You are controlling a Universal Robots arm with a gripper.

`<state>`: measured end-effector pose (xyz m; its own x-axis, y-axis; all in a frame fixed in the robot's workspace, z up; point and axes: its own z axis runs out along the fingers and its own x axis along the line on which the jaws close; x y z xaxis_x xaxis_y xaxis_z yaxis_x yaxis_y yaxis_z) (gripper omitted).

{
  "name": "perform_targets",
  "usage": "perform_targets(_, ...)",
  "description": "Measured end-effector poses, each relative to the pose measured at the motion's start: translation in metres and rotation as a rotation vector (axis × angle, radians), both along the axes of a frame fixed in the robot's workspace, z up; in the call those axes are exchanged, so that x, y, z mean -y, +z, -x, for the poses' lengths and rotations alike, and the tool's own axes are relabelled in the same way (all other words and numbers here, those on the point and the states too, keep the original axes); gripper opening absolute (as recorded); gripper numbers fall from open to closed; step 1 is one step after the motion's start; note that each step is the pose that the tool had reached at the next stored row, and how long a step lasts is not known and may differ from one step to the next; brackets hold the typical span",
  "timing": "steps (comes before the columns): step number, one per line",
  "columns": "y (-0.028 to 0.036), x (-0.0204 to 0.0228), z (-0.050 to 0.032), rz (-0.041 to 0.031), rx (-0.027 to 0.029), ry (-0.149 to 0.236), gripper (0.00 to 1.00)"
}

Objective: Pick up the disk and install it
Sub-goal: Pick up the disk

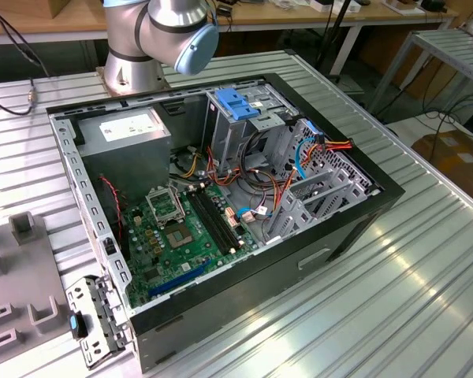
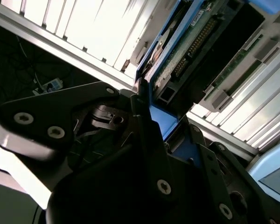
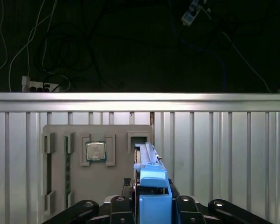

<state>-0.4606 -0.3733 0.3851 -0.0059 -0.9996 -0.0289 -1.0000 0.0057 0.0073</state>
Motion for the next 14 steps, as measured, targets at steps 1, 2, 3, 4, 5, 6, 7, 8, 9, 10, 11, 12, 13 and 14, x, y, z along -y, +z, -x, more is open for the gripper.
perform_targets(1, 0.0011, 0.0, 0.0, -0.0007, 0.0, 0.0, 0.37)
perform_targets(2, 0.003, 0.0, 0.0, -0.0016, -0.0002, 0.0, 0.37)
perform_targets(3, 0.0041, 0.0, 0.0, -0.002, -0.0002, 0.0, 0.37)
perform_targets(4, 0.0053, 0.0, 0.0, -0.0023, -0.0003, 0.0, 0.37)
perform_targets(5, 0.0063, 0.0, 0.0, -0.0024, -0.0003, 0.0, 0.37)
perform_targets(6, 0.0074, 0.0, 0.0, -0.0025, -0.0003, 0.0, 0.37)
perform_targets(7, 0.0092, 0.0, 0.0, -0.0029, -0.0004, 0.0, 0.37)
perform_targets(8, 0.0107, 0.0, 0.0, -0.0033, -0.0003, 0.0, 0.37)
perform_targets(9, 0.012, 0.0, 0.0, -0.0035, -0.0003, 0.0, 0.37)
perform_targets(10, 0.0138, 0.0, 0.0, -0.0035, -0.0005, 0.0, 0.37)
perform_targets(11, 0.015, 0.0, 0.0, -0.0037, -0.0004, 0.0, 0.37)
perform_targets(12, 0.017, 0.0, 0.0, -0.0043, -0.0005, 0.0, 0.37)
perform_targets(13, 0.0183, 0.0, 0.0, -0.0046, -0.0005, 0.0, 0.37)
perform_targets(14, 0.0195, 0.0, 0.0, -0.005, -0.0004, 0.0, 0.37)
